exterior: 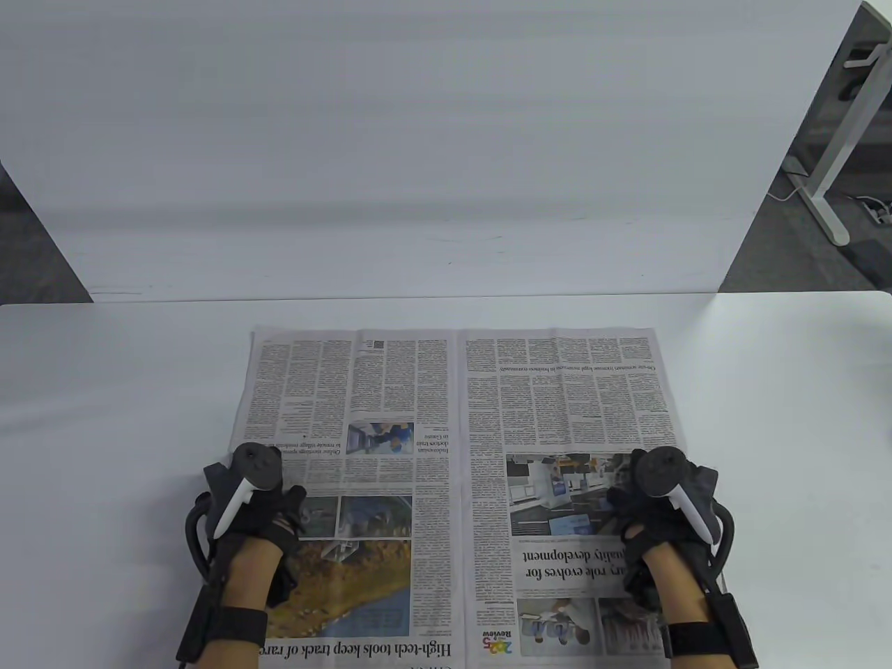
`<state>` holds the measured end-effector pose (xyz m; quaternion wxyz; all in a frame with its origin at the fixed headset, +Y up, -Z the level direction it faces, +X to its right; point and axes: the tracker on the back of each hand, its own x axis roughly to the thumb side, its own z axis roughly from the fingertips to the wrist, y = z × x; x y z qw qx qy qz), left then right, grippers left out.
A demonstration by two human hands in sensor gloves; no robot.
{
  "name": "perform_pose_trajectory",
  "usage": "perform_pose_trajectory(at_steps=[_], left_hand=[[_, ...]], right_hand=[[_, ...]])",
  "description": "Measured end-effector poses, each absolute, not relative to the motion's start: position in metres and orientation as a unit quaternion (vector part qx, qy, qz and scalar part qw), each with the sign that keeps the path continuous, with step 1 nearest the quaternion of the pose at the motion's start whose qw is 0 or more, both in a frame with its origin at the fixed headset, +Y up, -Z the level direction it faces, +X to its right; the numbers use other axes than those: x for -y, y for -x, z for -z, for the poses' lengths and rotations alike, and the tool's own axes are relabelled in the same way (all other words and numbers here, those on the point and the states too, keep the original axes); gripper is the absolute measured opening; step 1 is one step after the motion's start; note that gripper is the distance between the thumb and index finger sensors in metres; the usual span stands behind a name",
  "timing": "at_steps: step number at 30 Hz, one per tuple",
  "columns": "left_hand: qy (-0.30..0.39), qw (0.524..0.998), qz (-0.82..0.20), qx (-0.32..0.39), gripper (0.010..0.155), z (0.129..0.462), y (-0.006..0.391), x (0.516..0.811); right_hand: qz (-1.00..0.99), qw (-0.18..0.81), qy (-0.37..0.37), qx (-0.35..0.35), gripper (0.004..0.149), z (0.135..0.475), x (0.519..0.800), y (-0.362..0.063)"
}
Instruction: Unfold folded newspaper and lay flat
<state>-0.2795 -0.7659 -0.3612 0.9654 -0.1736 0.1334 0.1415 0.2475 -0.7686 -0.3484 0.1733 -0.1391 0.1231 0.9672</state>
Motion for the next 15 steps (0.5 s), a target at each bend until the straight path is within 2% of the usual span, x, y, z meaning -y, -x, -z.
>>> perform_pose_trajectory(at_steps=[5,10,15], left_hand=[[0.196,0.968,-0.144,-0.068,0.071,0.362,0.244,0.764],[0.218,0.964,-0.138,-0.059,0.072,0.361,0.236,0.772],[0.228,0.962,-0.14,-0.06,0.069,0.361,0.238,0.761]], right_hand=[[-0.974,0.164,0.082,-0.136,0.073,0.351,0.765,-0.217],[-0.972,0.163,0.074,-0.155,0.073,0.352,0.773,-0.212],[-0.967,0.174,0.081,-0.165,0.07,0.35,0.767,-0.216]])
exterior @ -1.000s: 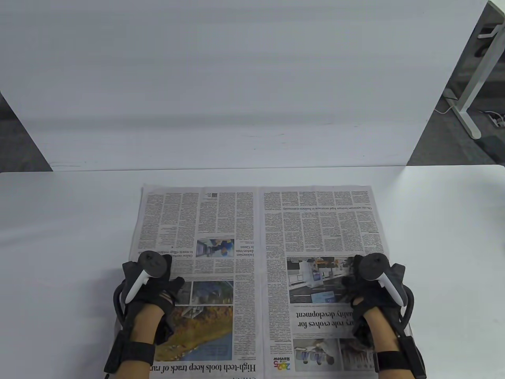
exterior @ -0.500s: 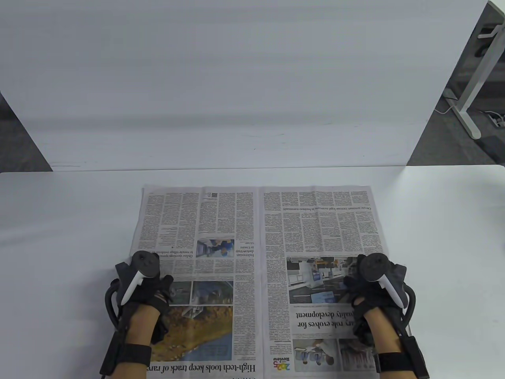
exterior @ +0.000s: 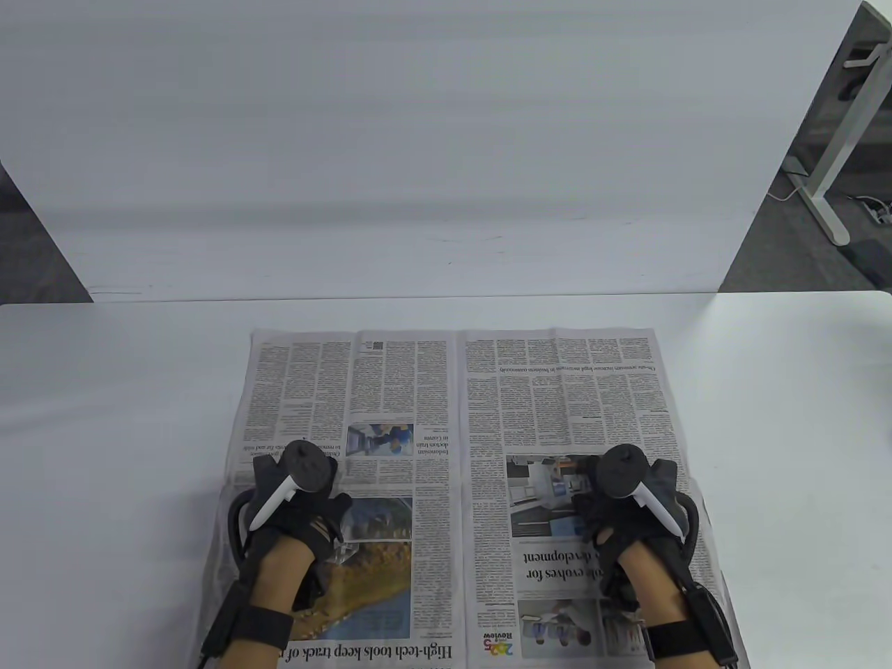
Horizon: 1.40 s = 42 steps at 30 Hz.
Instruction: Unfold folded newspaper and lay flat
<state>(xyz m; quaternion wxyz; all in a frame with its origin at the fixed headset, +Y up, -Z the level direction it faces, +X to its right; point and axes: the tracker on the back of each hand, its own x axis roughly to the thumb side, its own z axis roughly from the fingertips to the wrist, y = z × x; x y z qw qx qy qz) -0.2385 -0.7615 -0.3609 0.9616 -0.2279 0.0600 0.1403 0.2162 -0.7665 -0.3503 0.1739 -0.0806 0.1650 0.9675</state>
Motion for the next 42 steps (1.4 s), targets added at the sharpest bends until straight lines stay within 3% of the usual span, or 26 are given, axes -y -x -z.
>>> perform_pose_trajectory(at_steps=[11,14,20,23,26,29,32,42], left_hand=[[0.325,0.934,-0.116,-0.097,0.063,0.337,0.234,0.737],[0.324,0.936,-0.097,-0.097,0.06,0.336,0.231,0.733],[0.3,0.946,-0.094,-0.079,0.063,0.339,0.22,0.721],[0.248,0.962,-0.099,-0.061,0.065,0.349,0.204,0.706],[0.216,0.97,-0.105,-0.047,0.067,0.362,0.186,0.7],[0.176,0.977,-0.116,-0.027,0.069,0.376,0.17,0.702],[0.149,0.982,-0.113,0.003,0.071,0.386,0.156,0.711],[0.217,0.965,-0.139,0.035,0.069,0.412,0.137,0.762]], right_hand=[[-0.944,0.172,0.13,-0.25,0.063,0.324,0.737,-0.216],[-0.942,0.169,0.141,-0.253,0.063,0.322,0.735,-0.215],[-0.958,0.176,0.117,-0.196,0.064,0.325,0.716,-0.205],[-0.97,0.174,0.093,-0.141,0.065,0.329,0.697,-0.188],[-0.975,0.183,0.072,-0.106,0.076,0.336,0.69,-0.164],[-0.977,0.177,0.042,-0.113,0.081,0.348,0.697,-0.141],[-0.979,0.162,0.02,-0.122,0.076,0.36,0.712,-0.122],[-0.974,0.138,0.006,-0.18,0.067,0.391,0.76,-0.095]])
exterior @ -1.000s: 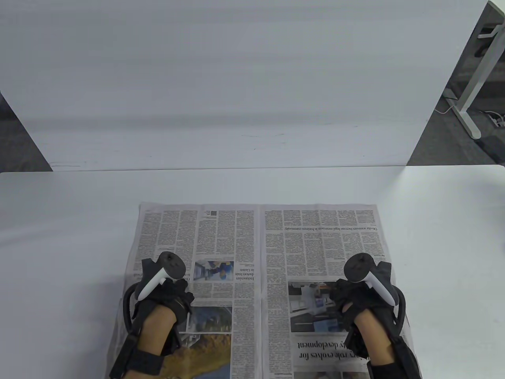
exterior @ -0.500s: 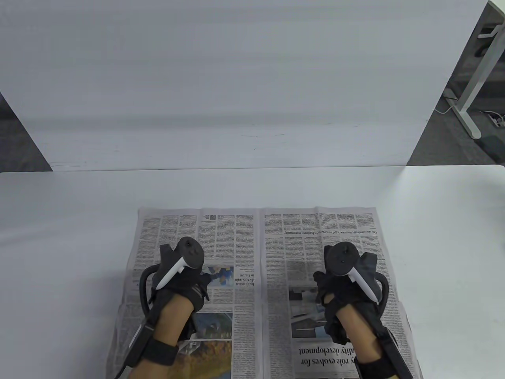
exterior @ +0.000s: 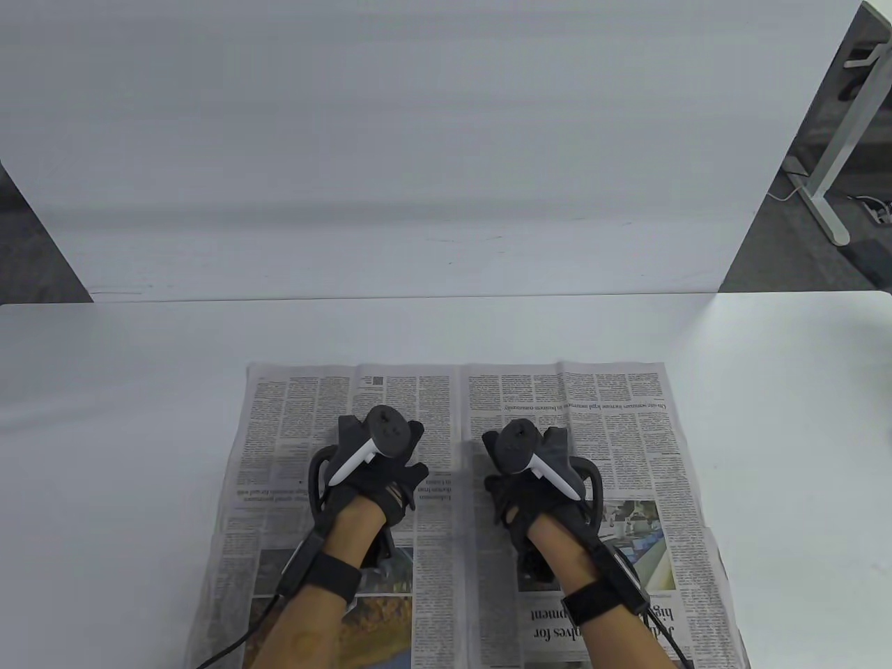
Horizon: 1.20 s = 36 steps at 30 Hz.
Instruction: Unfold folded newspaper and lay flat
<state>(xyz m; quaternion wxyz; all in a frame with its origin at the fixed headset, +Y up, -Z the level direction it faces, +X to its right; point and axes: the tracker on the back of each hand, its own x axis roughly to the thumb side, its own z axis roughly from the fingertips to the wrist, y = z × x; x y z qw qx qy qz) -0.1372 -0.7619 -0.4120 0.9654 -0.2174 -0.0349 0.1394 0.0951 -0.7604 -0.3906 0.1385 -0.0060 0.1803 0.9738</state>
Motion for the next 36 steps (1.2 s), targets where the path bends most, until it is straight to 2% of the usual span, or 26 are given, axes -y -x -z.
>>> perform_pose_trajectory(at_steps=[10,17,24,36], left_hand=[[0.244,0.961,-0.129,0.031,0.072,0.413,0.138,0.779],[0.243,0.96,-0.14,0.006,0.071,0.417,0.15,0.78],[0.239,0.957,-0.159,-0.035,0.072,0.423,0.182,0.781],[0.23,0.947,-0.186,-0.122,0.073,0.429,0.249,0.781]], right_hand=[[-0.971,0.139,0.002,-0.195,0.073,0.394,0.776,-0.103],[-0.97,0.151,0.019,-0.189,0.07,0.398,0.777,-0.116],[-0.97,0.157,0.051,-0.179,0.07,0.401,0.778,-0.151],[-0.961,0.174,0.125,-0.178,0.072,0.406,0.778,-0.236]])
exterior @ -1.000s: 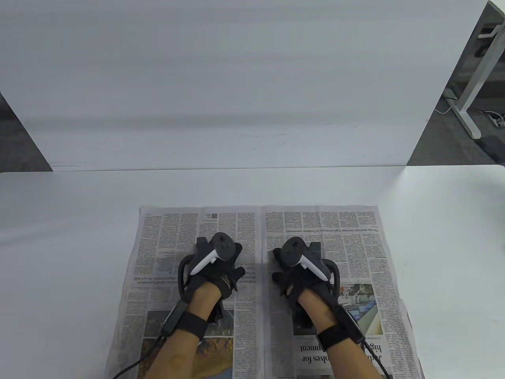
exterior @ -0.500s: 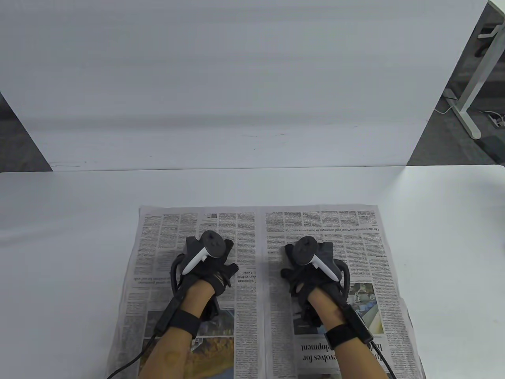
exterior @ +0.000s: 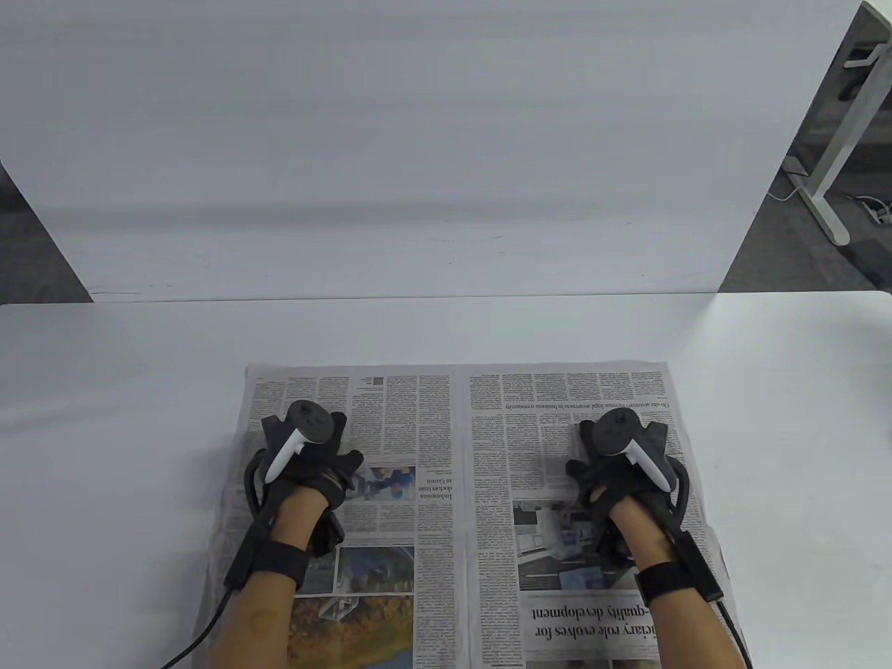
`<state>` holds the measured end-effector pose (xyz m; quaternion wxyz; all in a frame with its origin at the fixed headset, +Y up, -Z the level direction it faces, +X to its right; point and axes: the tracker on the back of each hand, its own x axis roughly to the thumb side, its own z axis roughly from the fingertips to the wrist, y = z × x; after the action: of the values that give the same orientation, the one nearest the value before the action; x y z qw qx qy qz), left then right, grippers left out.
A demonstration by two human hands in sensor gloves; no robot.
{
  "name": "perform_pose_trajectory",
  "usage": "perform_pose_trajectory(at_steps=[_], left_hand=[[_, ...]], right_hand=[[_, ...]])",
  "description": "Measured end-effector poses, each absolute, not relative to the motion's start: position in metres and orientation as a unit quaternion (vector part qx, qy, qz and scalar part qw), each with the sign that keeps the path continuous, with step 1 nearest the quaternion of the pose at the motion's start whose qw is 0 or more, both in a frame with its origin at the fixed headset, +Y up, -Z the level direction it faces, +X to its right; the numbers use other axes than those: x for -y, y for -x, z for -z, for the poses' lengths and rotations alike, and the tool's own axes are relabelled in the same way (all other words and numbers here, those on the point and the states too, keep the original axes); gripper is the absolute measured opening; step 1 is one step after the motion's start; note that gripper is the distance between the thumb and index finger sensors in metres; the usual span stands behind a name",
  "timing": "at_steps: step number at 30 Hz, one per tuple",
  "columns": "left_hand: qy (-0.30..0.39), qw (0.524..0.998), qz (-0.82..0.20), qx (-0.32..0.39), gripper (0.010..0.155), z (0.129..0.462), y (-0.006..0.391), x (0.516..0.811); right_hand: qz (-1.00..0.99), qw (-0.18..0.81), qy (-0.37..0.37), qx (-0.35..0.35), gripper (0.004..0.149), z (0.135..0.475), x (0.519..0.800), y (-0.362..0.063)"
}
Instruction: Unfold folded newspaper and lay flat
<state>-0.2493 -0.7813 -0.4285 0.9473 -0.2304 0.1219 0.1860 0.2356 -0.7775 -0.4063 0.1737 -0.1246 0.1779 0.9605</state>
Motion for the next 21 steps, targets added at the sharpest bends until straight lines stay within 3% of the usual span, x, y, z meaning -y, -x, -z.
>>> perform_pose_trajectory(at_steps=[12,21], left_hand=[[0.225,0.931,-0.208,-0.197,0.075,0.424,0.307,0.782],[0.196,0.945,-0.184,-0.187,0.074,0.419,0.311,0.777]], right_hand=[[-0.95,0.189,0.178,-0.171,0.072,0.401,0.778,-0.293],[-0.953,0.182,0.166,-0.177,0.072,0.399,0.773,-0.292]])
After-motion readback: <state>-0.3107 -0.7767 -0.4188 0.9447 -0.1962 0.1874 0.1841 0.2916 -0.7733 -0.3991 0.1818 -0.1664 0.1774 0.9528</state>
